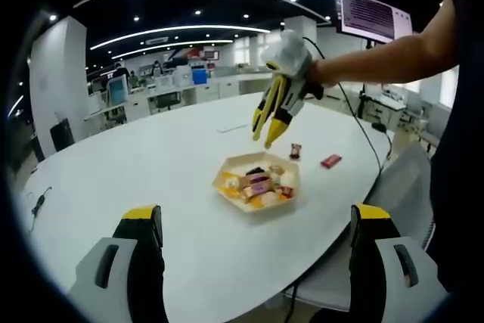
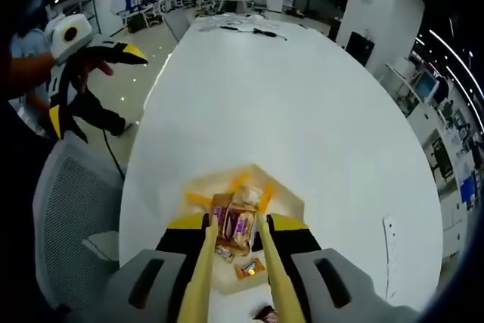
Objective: Place the target food into the container with the food tongs after gripping and lifting it, then release it inside without dropping or visibly crushing the food.
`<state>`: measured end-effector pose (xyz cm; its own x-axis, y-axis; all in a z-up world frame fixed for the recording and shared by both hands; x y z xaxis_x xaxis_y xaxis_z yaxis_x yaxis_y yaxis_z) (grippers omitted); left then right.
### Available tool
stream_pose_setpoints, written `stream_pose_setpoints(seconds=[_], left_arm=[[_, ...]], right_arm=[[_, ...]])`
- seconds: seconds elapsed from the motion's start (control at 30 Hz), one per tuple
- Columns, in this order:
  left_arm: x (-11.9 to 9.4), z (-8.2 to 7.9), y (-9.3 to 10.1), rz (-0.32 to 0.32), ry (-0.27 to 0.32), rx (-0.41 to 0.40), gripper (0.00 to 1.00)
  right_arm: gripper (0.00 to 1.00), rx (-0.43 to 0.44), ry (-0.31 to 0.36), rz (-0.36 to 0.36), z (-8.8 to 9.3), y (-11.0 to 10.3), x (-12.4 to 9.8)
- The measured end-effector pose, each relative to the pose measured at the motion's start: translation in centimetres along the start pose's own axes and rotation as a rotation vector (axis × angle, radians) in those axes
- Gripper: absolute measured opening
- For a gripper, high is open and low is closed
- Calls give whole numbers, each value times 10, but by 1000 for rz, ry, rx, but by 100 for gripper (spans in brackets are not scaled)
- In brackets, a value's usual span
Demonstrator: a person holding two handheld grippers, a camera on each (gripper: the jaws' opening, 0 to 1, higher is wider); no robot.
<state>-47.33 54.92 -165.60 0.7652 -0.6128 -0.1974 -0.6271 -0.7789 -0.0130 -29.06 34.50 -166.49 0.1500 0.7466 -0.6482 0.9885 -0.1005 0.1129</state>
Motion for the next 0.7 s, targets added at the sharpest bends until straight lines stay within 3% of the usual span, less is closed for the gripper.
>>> stream_pose_setpoints(seconds=[0.33, 0.7], left_arm=[[5, 3, 5, 23, -14, -2, 99], [12, 5, 8, 50, -25, -2, 99]], right_arm=[[28, 3, 35, 30, 16, -4, -30], [28, 38, 80, 107, 66, -11, -86]])
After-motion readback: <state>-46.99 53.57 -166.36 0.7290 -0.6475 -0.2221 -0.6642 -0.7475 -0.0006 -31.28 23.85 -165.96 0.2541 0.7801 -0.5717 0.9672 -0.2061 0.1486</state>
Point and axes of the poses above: the point that each gripper's makers call its tool centre point, and the gripper's own axes: x roughly forward along the fingers, y roughly to its right, z roughly out of its underside, the point moved 6 cm from there along -x, roughly backward along the fingers, and after that the axes turned 13 degrees about y, right-handed, at the moved point
